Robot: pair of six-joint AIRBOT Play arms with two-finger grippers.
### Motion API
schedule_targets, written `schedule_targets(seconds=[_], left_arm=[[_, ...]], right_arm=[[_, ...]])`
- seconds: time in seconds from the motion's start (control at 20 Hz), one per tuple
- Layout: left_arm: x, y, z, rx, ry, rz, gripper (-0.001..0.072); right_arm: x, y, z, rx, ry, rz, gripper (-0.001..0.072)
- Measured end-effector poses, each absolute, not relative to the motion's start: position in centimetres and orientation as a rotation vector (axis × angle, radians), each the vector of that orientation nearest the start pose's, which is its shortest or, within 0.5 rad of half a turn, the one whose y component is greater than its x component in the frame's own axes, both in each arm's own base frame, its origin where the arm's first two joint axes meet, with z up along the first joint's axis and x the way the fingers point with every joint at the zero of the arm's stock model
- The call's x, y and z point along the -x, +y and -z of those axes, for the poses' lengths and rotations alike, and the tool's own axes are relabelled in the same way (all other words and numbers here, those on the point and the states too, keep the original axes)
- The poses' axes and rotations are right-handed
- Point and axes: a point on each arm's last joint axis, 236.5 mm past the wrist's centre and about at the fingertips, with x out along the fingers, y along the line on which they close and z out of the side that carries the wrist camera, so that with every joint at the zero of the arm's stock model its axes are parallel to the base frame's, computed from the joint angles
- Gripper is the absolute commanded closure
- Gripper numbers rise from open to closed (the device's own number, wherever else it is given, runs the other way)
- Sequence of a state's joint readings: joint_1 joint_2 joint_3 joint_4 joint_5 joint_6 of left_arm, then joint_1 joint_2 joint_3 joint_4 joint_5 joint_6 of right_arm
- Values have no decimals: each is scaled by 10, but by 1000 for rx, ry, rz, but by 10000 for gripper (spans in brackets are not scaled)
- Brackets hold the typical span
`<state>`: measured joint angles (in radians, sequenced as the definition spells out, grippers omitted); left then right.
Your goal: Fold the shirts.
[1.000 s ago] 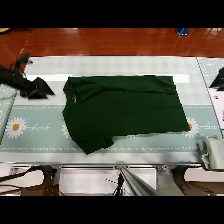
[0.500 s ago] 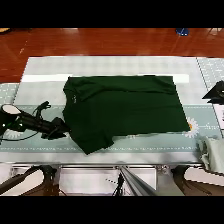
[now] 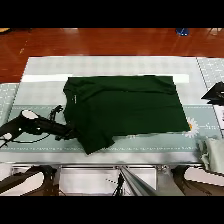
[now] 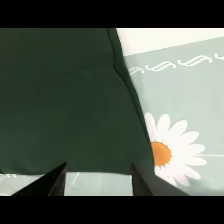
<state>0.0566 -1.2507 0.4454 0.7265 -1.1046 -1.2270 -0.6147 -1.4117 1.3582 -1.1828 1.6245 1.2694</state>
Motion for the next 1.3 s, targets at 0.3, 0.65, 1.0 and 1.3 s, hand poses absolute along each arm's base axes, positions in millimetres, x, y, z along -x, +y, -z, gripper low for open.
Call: schedule_targets(seconds=[0.3,0.65,1.0,1.3], left_arm=[[-200,-156,116,725,1645,433,672],[-200,-157,117,699,1635,454,673],[-200,-157,117,687,1632,467,673],[-203,-156,115,674,1622,481,674]], right_arm=[[-282,-125,3,-687,1520,-37,223],[-260,-113,64,-764,1506,-36,224],[-245,-86,103,-808,1508,-54,241],[-254,-53,118,-720,1527,-114,685]])
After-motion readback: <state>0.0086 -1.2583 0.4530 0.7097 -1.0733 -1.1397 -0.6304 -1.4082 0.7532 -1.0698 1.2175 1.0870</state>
